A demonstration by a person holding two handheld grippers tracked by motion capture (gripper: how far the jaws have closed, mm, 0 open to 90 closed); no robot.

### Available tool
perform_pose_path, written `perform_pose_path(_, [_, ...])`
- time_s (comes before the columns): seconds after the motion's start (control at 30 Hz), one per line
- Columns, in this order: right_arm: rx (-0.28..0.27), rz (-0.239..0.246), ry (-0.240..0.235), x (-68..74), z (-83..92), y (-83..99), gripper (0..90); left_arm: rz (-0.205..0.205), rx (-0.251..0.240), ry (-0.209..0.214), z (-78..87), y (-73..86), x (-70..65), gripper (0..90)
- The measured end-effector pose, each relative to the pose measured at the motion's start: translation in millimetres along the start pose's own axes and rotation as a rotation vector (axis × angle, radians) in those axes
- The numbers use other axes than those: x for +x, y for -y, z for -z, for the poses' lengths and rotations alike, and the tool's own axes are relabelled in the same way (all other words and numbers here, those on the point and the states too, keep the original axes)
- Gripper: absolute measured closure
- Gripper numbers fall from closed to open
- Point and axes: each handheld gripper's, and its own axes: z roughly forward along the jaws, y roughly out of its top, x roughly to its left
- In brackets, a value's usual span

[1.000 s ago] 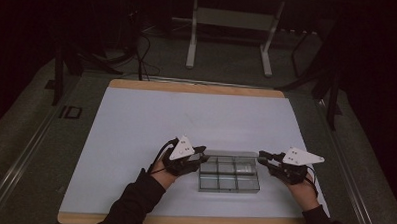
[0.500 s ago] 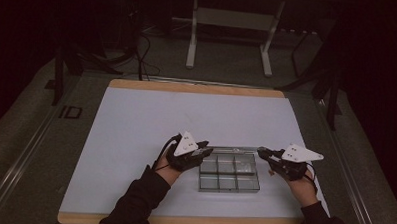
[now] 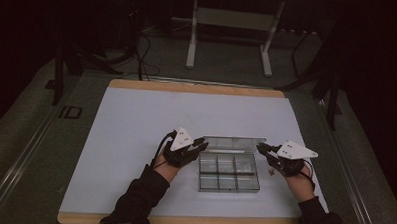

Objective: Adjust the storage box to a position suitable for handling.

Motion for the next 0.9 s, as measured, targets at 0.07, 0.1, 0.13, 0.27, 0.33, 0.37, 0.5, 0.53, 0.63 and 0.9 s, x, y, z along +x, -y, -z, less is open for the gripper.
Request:
perform_pose_path(0.07, [-0.005, -0.021, -0.004, -1.5, -1.5, 0.0, 81.4, 0.016, -0.006, 0.002, -0.8, 0.9, 1.3, 77.1])
perform_pose_path(0.1, [-0.009, -0.049, -0.011, -3.1, -3.1, 0.3, 81.0, 0.018, -0.006, 0.001, -1.3, 1.4, 1.8, 77.3])
perform_pose_path(0.13, [-0.009, -0.049, -0.011, -3.1, -3.1, 0.3, 81.0, 0.020, -0.006, -0.001, -1.6, 1.7, 2.1, 77.3])
perform_pose_path(0.27, [0.013, -0.023, 0.015, 0.0, -7.2, -0.7, 77.2, 0.049, -0.017, -0.005, -4.7, 5.9, 5.7, 78.1])
perform_pose_path(0.33, [0.017, -0.034, 0.020, -0.7, -9.7, -0.7, 76.8, 0.066, -0.009, -0.010, -7.1, 9.1, 7.9, 78.9])
perform_pose_path(0.37, [0.019, -0.045, 0.016, -1.8, -10.9, -0.4, 76.9, 0.076, -0.008, -0.011, -8.1, 10.5, 8.6, 79.4])
perform_pose_path(0.5, [0.037, -0.052, 0.018, -2.9, -16.1, 1.7, 76.2, 0.091, -0.005, -0.014, -10.7, 13.0, 11.1, 80.2])
perform_pose_path(0.53, [0.043, -0.047, 0.020, -2.6, -17.5, 2.1, 74.7, 0.091, -0.005, -0.016, -11.6, 13.4, 11.4, 80.2])
perform_pose_path(0.63, [0.060, -0.040, 0.032, -0.9, -20.7, 3.0, 73.3, 0.104, -0.006, -0.020, -13.9, 14.8, 12.3, 80.1])
perform_pose_path(0.9, [0.112, -0.026, 0.031, 0.4, -30.5, 6.3, 71.4, 0.121, 0.017, -0.021, -18.8, 19.7, 14.9, 80.0])
